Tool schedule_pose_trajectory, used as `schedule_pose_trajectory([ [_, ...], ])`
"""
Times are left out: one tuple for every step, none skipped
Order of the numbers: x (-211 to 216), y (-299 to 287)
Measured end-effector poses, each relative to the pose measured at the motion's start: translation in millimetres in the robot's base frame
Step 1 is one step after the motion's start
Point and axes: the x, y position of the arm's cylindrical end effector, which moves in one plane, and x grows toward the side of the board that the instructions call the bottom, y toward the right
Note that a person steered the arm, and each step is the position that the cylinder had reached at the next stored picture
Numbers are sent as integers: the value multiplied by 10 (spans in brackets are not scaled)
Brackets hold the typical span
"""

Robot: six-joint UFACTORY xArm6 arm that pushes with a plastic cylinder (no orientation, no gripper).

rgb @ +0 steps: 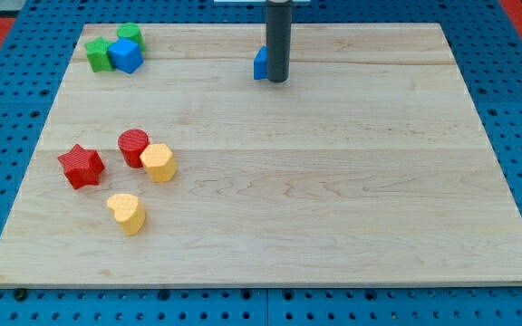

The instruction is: Nudge the blue triangle up a bit

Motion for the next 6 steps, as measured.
schedule_pose_trajectory([
  [-160, 203],
  [-320, 323],
  [-283, 266],
  [47, 355],
  [57, -331],
  [-405, -867],
])
